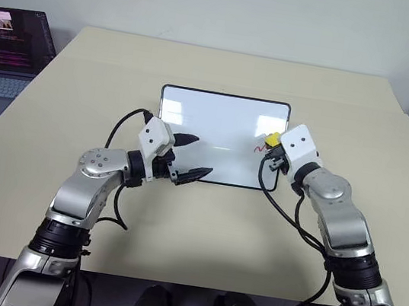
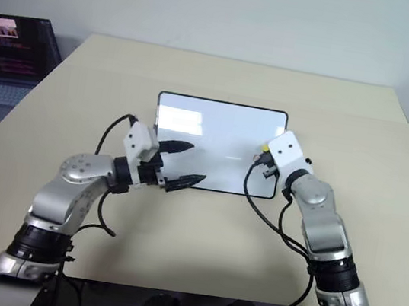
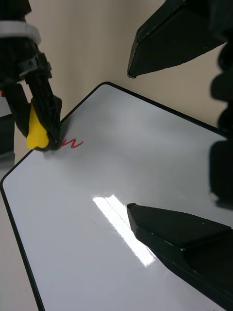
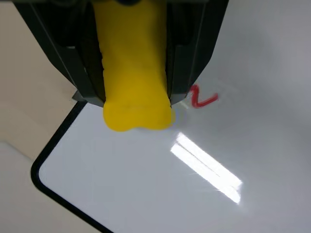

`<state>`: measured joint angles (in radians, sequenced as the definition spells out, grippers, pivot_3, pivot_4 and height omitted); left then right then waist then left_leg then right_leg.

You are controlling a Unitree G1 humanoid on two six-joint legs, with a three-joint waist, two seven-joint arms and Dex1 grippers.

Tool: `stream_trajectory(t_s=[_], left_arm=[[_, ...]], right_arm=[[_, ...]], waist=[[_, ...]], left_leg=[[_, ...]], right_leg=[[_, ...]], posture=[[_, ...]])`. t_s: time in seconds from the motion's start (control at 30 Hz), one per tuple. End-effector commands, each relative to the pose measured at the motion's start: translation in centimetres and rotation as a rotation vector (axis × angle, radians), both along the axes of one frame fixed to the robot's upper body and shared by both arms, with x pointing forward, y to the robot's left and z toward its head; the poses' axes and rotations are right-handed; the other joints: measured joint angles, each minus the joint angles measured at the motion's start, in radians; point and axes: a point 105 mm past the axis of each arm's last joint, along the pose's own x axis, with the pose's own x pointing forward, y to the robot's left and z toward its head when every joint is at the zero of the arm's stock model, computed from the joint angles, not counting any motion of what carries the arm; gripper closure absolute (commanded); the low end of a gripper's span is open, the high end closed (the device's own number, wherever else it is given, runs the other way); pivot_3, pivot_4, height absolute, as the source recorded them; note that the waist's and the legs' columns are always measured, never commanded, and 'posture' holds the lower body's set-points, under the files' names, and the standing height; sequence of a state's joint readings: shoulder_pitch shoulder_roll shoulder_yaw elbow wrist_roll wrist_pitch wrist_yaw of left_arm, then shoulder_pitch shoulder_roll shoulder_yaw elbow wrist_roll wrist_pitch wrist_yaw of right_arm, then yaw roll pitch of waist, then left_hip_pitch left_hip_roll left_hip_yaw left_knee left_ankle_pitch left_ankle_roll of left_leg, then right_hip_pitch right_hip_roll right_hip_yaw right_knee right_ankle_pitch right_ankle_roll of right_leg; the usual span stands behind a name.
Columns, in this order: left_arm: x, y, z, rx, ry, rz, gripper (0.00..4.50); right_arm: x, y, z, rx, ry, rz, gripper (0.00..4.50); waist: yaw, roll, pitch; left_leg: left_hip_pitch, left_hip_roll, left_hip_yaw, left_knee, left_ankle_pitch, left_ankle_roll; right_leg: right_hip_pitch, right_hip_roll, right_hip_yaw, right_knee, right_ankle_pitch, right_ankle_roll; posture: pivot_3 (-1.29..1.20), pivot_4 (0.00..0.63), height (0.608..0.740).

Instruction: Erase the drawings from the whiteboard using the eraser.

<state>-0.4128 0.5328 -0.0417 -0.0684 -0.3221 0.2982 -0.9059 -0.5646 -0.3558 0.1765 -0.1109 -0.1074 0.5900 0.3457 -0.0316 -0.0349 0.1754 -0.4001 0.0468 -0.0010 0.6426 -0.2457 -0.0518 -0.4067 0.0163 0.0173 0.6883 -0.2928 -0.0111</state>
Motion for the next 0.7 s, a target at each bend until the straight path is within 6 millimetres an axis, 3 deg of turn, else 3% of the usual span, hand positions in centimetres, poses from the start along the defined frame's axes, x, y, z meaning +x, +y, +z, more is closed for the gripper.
stream_trajectory(t_s=[0.03, 0.4, 0.5, 0.7], left_arm=[[-0.6, -0.2, 0.8, 0.0, -0.038, -0.015, 0.0], [-0.7, -0.2, 0.9, -0.004, -0.034, -0.01, 0.0], [-0.8, -0.3, 0.9, -0.006, -0.033, -0.01, 0.0], [-0.8, -0.3, 0.9, -0.01, -0.029, -0.01, 0.0]], right_arm=[[0.4, 0.0, 1.3, -0.014, -0.055, 0.006, 3.2], [-2.0, 0.4, -4.4, -0.15, 0.201, 0.127, 3.2], [-1.9, 0.5, -3.9, -0.163, 0.175, 0.126, 3.2], [0.1, 0.4, -0.3, -0.139, 0.006, 0.048, 3.2]], waist=[[0.001, 0.0, 0.0], [0.0, -0.001, -0.001], [-0.003, -0.001, -0.001], [-0.002, -0.001, -0.001]], left_leg=[[0.0, 0.0, 0.0, 0.0, 0.0, 0.0], [0.002, 0.0, 0.0, 0.002, 0.0, 0.0], [0.004, 0.0, 0.001, 0.002, 0.0, 0.0], [0.005, 0.0, 0.002, 0.003, 0.0, 0.0]], right_leg=[[0.0, 0.0, 0.0, 0.0, 0.0, 0.0], [0.001, 0.0, 0.0, 0.003, 0.0, 0.0], [0.001, 0.0, 0.001, 0.005, 0.0, 0.001], [0.001, 0.0, 0.002, 0.008, -0.002, 0.004]], posture=[[0.0, 0.15, 0.74], [0.0, 0.15, 0.74], [0.0, 0.15, 0.74], [0.0, 0.15, 0.74]])
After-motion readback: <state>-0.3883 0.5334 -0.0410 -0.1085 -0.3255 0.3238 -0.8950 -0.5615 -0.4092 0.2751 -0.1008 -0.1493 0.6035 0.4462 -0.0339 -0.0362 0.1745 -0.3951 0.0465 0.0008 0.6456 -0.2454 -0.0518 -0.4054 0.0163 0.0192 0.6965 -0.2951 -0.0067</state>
